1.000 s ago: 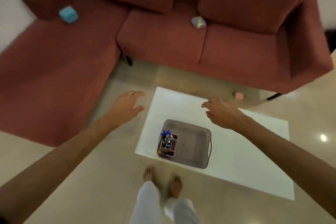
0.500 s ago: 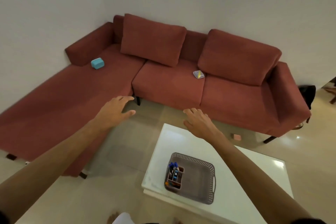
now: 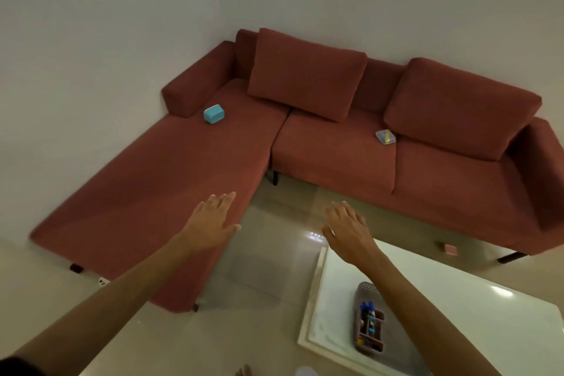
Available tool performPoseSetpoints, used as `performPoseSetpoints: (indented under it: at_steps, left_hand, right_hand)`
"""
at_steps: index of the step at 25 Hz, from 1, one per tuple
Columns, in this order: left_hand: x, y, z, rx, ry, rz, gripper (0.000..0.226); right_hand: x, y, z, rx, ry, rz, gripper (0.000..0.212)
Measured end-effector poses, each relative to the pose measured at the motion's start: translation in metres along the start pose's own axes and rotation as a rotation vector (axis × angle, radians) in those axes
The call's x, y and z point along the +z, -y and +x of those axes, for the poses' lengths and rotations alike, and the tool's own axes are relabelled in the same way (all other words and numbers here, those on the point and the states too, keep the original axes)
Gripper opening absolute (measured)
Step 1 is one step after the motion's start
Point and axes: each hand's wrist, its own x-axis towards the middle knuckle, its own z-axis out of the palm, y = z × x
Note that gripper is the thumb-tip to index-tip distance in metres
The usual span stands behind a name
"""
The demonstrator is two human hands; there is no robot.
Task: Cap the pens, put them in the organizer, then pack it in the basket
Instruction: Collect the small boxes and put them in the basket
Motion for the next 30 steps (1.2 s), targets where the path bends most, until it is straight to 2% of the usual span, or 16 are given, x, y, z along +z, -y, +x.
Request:
performPoseSetpoints:
  at_steps: [6, 11, 14, 17, 21, 25, 30]
  left_hand:
    - [-0.012, 0.074, 0.049, -0.047, -0.030, 0.015, 0.106]
    - [-0.020, 0.132, 0.125, -0.038, 0.193, 0.136, 0.111]
    - [-0.033, 0.168, 0.204, -0.064, 0.244, 0.104, 0.111]
    - [-0.051, 0.195, 0.290, -0.070, 0.298, 0.062, 0.107]
    - [-0.083, 0.246, 0.407, -0.113, 0.350, -0.041, 0.114]
    - [-0.105, 0.309, 0.547, -0.207, 0.400, -0.258, 0.100]
    - [-0.093, 0.396, 0.743, -0.336, 0.277, -0.300, 0.088]
  right_hand:
    - [0.020, 0.043, 0.072, 0.041, 0.080, -0.020, 0.069]
    - [0.038, 0.046, 0.178, -0.018, 0.153, -0.019, 0.076]
    - [0.040, 0.044, 0.258, -0.029, 0.192, 0.013, 0.084]
    - [0.034, 0.036, 0.352, -0.020, 0.230, 0.056, 0.076]
    - [0.015, 0.033, 0.475, -0.001, 0.243, 0.105, 0.070]
    - [0.021, 0.034, 0.587, 0.012, 0.245, 0.133, 0.061]
    - [0.087, 0.032, 0.731, 0.091, 0.275, 0.236, 0.044]
